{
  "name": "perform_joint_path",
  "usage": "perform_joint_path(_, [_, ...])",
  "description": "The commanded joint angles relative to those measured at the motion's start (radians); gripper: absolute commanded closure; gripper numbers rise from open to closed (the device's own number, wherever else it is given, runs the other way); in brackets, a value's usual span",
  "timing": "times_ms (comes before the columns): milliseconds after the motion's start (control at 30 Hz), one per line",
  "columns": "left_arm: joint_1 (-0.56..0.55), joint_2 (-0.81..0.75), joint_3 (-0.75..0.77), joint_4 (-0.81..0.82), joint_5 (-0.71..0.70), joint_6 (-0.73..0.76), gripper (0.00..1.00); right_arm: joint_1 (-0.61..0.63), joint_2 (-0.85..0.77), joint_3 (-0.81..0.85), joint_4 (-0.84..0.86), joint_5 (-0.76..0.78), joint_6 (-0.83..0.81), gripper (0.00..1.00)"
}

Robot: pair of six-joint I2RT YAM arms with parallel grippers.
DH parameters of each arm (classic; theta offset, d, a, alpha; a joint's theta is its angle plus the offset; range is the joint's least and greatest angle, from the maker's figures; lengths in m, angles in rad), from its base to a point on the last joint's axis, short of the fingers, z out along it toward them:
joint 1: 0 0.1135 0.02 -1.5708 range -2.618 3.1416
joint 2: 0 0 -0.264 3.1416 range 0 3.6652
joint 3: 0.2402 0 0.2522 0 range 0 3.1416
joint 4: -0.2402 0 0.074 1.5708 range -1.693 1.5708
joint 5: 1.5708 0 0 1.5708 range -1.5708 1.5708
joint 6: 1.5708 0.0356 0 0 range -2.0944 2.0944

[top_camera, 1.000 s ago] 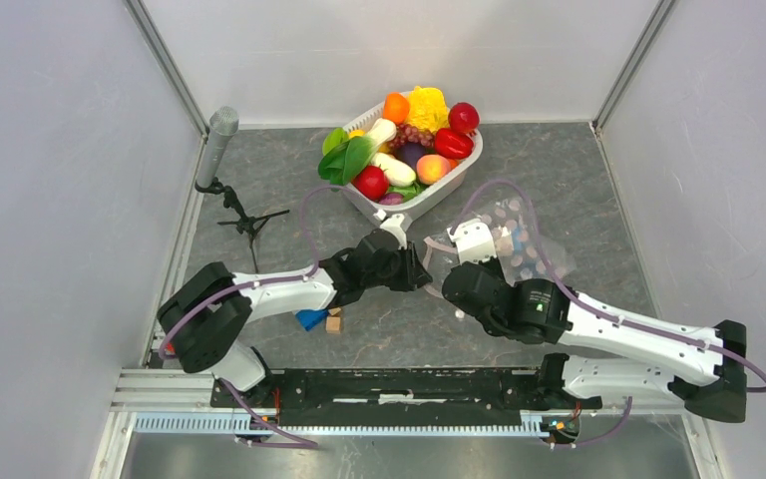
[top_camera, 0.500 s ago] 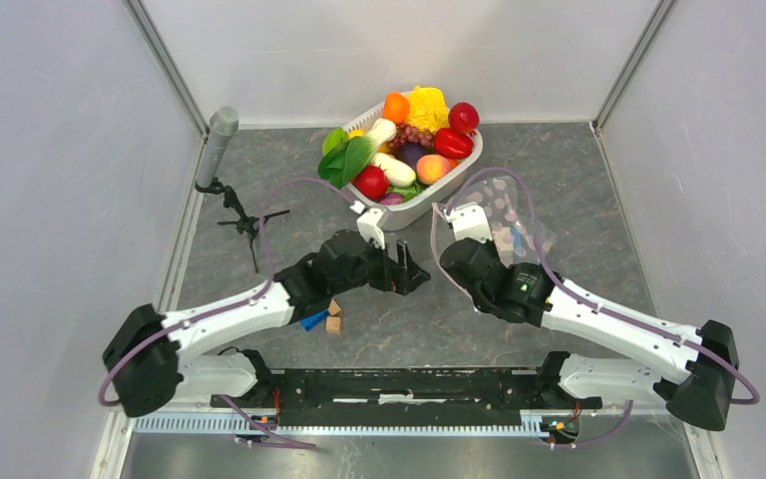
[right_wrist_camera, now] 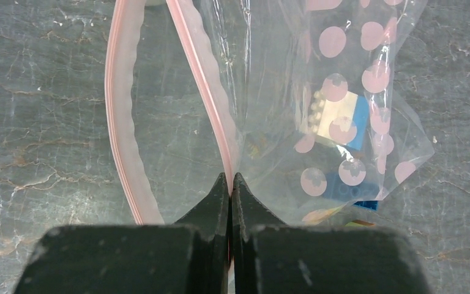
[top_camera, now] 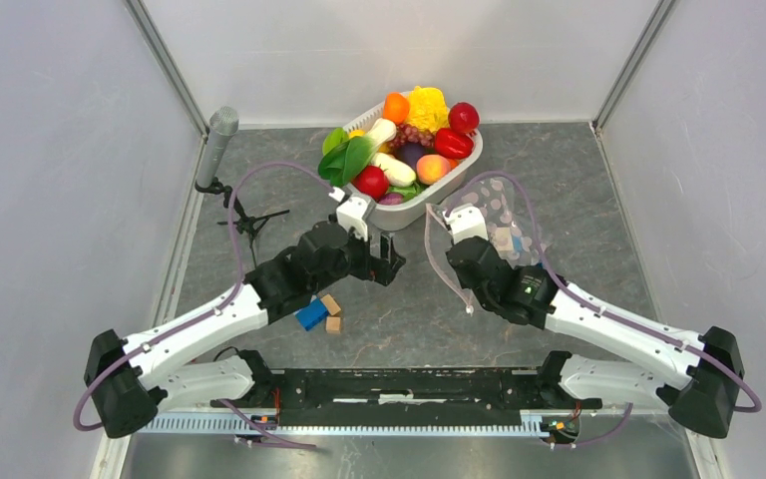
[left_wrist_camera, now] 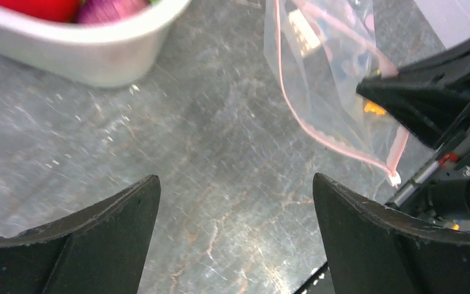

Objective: Place the food in the zip-top bag and seal the zipper
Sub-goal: Pick up the fake vegetable from the bin.

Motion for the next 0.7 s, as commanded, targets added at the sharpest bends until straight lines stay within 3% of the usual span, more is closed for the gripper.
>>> perform_joint_path(0, [0.047,0.014,0.207,-0.089,-0.049,0.205,0.0,-0.006,-0.03,-0.017,0.052,-0.032,-0.013,1.0])
perform_joint_path(133, [0.155,0.112,0.374,-0.172,-0.001,0.294,0.0,-0.006,-0.045,-0.031,0.067,-0.045,-0.011,1.0])
perform_joint_path(267, [0.281,0.231,0.516,-0.205,0.146,0.35,0.0,-0.006,-0.05,-0.034,0.069,-0.054,-0.019,0.99])
perform_joint_path(433, [0.334,0.414,0.75,-0.361,0.115,0.487,0.0,-0.006,-0.054,-0.036,0.088,-0.085,-0.027,0.98])
perform_joint_path(667, [0.394,0.598,0.931,-0.408,0.096,0.555,0.0,-0.006,-0.061,-0.059,0.098,-0.11,-0.018,0.98])
